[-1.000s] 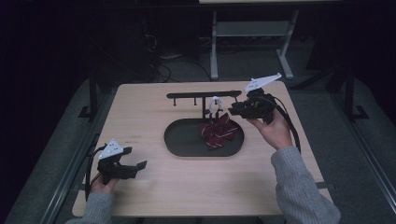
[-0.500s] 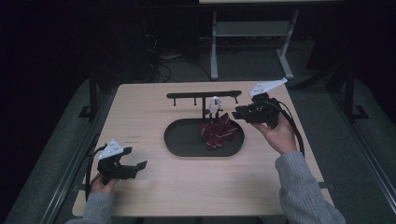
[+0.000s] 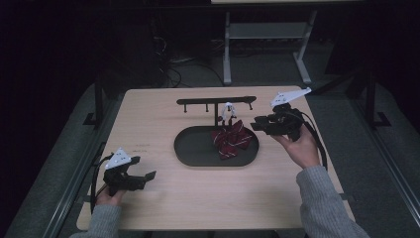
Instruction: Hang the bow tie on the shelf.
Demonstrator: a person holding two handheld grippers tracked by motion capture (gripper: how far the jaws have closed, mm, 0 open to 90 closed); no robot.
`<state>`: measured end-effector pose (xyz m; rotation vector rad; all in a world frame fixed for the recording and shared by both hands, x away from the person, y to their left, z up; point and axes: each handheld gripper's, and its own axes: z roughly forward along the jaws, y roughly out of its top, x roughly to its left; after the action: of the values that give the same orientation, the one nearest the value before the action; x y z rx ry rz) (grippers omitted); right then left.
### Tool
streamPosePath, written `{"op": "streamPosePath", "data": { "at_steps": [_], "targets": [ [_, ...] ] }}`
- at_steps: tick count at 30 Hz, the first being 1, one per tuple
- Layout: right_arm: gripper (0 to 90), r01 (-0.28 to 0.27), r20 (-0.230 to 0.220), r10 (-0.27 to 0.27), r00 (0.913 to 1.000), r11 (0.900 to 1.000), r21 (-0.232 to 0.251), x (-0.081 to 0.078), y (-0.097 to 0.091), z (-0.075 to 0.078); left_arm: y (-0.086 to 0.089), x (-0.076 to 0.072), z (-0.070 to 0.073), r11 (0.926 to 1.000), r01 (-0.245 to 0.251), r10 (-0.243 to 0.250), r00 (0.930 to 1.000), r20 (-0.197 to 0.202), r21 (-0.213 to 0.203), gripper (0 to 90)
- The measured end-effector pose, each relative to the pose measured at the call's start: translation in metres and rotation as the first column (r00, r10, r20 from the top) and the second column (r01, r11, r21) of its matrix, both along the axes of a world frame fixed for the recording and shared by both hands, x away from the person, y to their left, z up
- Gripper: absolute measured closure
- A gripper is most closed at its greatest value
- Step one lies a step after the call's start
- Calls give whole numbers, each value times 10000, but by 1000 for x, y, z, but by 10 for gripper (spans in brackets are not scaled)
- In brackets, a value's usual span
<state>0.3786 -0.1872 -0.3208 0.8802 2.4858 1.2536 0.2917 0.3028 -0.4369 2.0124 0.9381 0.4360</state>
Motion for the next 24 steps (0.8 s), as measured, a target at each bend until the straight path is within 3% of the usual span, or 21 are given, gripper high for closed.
{"op": "streamPosePath", "data": {
  "at_steps": [12, 19, 24],
  "targets": [
    [657, 69, -234, -69, 9997, 10000, 9, -8, -11, -11, 0, 0, 0, 10000, -47, 47, 10000, -26, -55, 130],
    [657, 143, -152, -142, 9998, 9999, 17, -14, -17, -15, 0, 0, 0, 10000, -46, 46, 10000, -25, -43, 130],
    [652, 190, -371, -190, 9991, 9998, 17, -17, -22, -19, 0, 0, 0, 10000, -11, 11, 10000, -3, -2, 131]
  ]
}}
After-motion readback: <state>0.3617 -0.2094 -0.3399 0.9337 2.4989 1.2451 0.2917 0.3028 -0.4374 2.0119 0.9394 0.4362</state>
